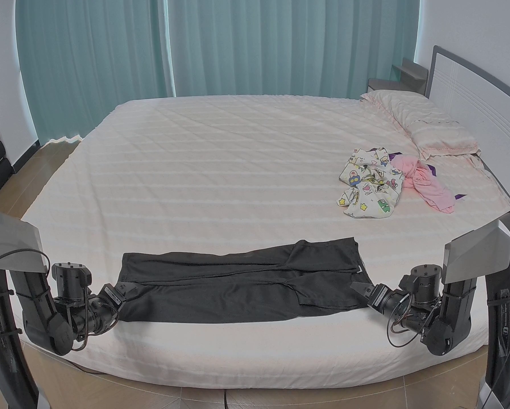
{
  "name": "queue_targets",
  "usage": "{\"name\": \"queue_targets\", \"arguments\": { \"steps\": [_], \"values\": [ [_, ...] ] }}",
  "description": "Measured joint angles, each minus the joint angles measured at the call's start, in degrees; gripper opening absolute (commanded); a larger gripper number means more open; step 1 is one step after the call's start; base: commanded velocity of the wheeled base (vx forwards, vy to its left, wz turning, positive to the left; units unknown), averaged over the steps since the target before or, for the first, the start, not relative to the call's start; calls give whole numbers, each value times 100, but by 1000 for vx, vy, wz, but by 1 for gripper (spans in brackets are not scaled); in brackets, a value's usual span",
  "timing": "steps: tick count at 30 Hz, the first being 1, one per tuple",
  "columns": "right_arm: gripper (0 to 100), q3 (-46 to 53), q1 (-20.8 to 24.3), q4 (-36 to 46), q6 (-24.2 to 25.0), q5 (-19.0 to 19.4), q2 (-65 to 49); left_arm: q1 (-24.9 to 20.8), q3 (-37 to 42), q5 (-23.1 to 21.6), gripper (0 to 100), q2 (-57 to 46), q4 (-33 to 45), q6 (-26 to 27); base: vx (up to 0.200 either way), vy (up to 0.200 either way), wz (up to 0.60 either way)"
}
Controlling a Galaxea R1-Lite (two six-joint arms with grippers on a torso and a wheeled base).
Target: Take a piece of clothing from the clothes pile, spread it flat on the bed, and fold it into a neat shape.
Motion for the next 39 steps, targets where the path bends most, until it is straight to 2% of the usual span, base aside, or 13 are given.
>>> {"name": "queue_targets", "arguments": {
  "steps": [8, 16, 20, 26, 31, 39],
  "values": [
    [100, 61, -310, 0, -2, 204, -184, 0, 43, -30, 100, -306, -22, -84, 175, 0, 0],
    [100, 41, -546, 2, -2, 390, -350, 20, -246, -11, 100, -332, -28, -73, 200, 0, 0],
    [100, 41, -624, 0, -2, 472, -449, 37, -386, -17, 100, -323, -22, -11, 0, 0, 0],
    [100, 43, -649, 0, -2, 491, -419, 155, -642, -23, 100, -224, -9, 395, 0, 0, 0],
    [100, 62, -634, 0, -2, 494, -369, 334, -933, -30, 100, -61, 234, 964, 0, 0, 0],
    [100, 69, -629, 0, -2, 494, -278, 478, -1547, -59, 100, 358, 673, 1240, 0, 0, 0]
  ]
}}
